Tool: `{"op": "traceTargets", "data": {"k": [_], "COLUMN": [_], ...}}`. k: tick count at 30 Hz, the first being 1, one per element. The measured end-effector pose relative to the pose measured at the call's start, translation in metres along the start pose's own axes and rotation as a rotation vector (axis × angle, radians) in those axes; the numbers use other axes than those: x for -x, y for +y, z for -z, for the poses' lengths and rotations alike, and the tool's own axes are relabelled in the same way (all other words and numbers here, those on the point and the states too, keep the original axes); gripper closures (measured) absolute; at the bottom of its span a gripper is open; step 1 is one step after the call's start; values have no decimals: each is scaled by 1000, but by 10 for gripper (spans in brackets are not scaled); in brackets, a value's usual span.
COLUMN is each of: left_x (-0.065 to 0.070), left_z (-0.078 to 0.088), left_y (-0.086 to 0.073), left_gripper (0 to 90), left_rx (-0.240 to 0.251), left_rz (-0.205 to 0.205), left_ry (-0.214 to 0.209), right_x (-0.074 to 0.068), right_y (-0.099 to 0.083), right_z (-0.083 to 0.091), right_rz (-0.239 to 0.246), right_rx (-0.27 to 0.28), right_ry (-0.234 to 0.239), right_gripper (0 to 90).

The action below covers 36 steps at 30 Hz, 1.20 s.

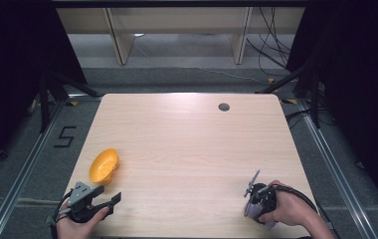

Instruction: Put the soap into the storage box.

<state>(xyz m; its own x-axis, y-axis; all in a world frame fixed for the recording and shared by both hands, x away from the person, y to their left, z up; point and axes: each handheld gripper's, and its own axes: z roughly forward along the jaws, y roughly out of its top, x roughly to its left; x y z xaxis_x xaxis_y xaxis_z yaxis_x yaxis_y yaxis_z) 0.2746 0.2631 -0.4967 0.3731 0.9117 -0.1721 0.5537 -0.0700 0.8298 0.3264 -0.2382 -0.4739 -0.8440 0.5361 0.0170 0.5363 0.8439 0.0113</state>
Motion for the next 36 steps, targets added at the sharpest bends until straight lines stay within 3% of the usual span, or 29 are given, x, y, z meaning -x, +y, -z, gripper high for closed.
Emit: {"op": "traceTargets", "data": {"k": [4, 5, 9, 10, 11, 15, 20, 21, 26, 36], "left_x": [0, 0, 0, 0, 0, 0, 0, 0, 0, 0], "left_z": [0, 0, 0, 0, 0, 0, 0, 0, -1, 0], "left_y": [0, 0, 0, 0, 0, 0, 0, 0, 0, 0], "left_gripper": [280, 280, 280, 280, 279, 279, 279, 279, 279, 282], "left_rx": [-4, -2, -1, -1, -2, -1, -1, 1, -2, 2], "left_rz": [-6, -11, -8, -8, -6, -5, -6, -4, -14, -2], "left_ry": [-2, -3, -3, -4, 1, -3, -6, -3, -9, -1], "right_x": [-2, -3, -5, -6, -7, -10, -14, -14, -16, -19], "right_y": [-1, -2, -3, -3, -4, -4, -3, -3, -3, -3], "right_z": [0, 1, 0, 1, 1, 2, 5, 6, 11, 18], "right_rz": [-1, 41, 62, 88, 144, 164, 208, 236, 248, 284], "right_rx": [9, 27, 32, 40, 72, 86, 99, 124, 112, 189], "right_ry": [-12, -7, -34, -27, -30, -43, -93, -102, -128, -220], "right_gripper": [500, 501, 501, 501, 502, 502, 502, 503, 503, 502]}}
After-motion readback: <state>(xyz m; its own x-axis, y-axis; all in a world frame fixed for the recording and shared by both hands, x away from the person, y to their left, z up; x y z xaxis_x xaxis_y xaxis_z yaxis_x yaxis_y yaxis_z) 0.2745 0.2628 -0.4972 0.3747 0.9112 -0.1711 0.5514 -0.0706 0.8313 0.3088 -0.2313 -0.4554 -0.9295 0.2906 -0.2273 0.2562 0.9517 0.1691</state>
